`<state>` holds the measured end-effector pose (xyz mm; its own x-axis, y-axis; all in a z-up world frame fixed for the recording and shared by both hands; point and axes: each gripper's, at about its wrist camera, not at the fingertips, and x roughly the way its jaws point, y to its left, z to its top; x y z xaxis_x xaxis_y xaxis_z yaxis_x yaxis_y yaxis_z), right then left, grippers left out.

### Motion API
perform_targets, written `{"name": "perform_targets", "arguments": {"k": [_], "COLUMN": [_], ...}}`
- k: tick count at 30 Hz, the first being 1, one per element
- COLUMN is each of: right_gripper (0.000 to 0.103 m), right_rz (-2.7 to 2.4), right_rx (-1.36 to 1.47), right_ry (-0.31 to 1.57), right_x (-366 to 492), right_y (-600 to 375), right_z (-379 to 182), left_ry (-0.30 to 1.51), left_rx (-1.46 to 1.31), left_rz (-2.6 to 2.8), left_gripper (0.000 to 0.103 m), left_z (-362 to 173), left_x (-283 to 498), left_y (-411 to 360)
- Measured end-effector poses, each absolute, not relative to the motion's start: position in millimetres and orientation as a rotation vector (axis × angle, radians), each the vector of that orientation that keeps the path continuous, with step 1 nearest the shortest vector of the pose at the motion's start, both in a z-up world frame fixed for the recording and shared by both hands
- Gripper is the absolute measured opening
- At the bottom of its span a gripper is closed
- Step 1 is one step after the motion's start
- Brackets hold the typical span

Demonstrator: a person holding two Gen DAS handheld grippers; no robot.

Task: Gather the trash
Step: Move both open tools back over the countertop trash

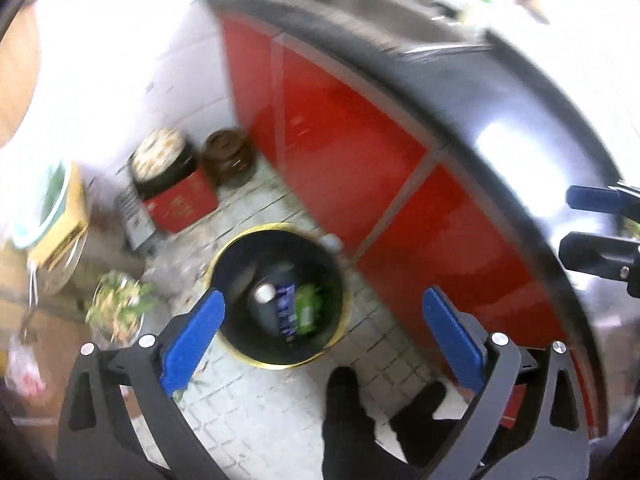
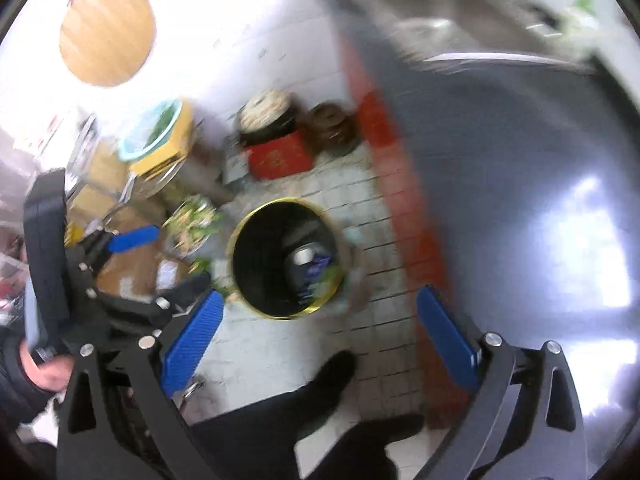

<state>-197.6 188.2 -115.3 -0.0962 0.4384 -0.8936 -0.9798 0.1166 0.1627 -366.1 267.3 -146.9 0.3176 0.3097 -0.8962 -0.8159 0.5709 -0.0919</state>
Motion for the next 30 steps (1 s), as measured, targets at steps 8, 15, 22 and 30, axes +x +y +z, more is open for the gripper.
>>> {"name": "perform_targets", "arguments": {"k": [8, 15, 22, 30], "right_gripper": [0.095, 0.095, 0.095, 0.095], "right_rz": [0.920, 0.617, 0.484, 0.461], "right_rx": [-0.443, -0.275, -0.160, -0.129], "right_ry": [0.883, 0.879, 0.877, 0.901], "right_x": [-55.5, 11.5, 44.3, 73.1], "right_y": [12.4, -125.3, -211.0, -235.6], "right_z": [-33.3, -18.1, -21.9, -38.6], "left_ry": [0.936, 0.985, 1.014, 1.048], "left_rx": [-0.432, -0.355, -0.315, -0.293], "left_rz": [0.453, 0.217, 0.108, 0.090], "left_gripper": [0.096, 0.096, 0.096, 0.096], "left_z": [-72.8, -51.4, -45.3, -45.1], "left_x": [-200.0, -71.9, -3.4, 47.3], "left_y": [194.7, 102.9, 34.7, 2.3]}}
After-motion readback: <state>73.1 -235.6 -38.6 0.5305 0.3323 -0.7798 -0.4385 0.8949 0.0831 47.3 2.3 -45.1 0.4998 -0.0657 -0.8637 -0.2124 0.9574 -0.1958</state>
